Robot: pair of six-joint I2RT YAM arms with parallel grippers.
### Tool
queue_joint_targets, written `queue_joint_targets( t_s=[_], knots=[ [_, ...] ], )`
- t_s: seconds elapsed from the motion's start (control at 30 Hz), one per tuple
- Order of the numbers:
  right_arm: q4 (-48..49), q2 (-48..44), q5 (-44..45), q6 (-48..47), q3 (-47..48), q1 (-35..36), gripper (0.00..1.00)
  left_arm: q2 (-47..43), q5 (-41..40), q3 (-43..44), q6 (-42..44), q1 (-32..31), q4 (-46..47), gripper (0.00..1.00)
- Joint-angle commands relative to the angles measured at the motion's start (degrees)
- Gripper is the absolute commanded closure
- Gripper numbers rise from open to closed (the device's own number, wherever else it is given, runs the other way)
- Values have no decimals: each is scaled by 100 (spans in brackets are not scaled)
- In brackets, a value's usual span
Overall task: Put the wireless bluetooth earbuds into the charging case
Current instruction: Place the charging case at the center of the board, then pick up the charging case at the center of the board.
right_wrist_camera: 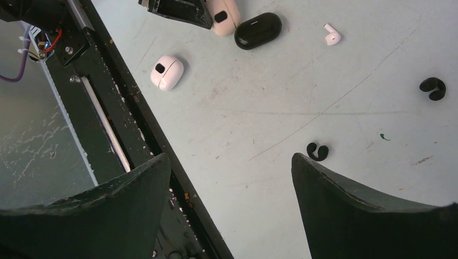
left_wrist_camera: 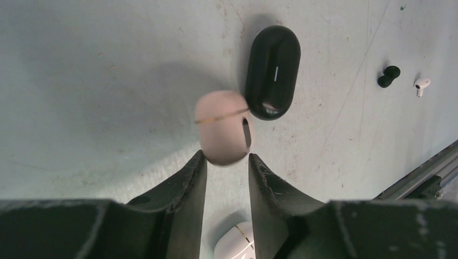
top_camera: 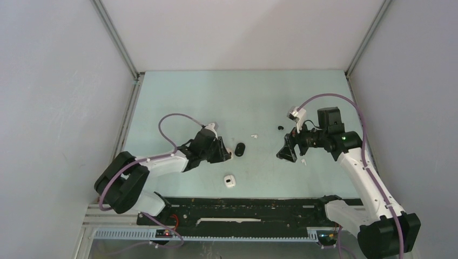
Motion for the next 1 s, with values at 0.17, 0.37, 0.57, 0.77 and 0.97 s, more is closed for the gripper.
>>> queue_joint_targets(
  t_s=[0.17,0.37,0.57,0.77,0.97],
  knots=[
    [254,159,143,55,-39,-16,15,-701,-348,8,390,170,-826,55],
    [342,48,228,3,-171,17,15,-1852,-237,-218,912,109,-1571,46],
    [398,23,457,-64,-224,250,14,-2645,-903,-316,1269,-700,-2317,43],
    [420,25,428,-59,-229,293,14,-2124,-1630,-270,1056,-1840,-2470,42],
    [371,23,454,-66,-232,347,14,-1048,-1569,18,888,-2602,-2278,44]
  ],
)
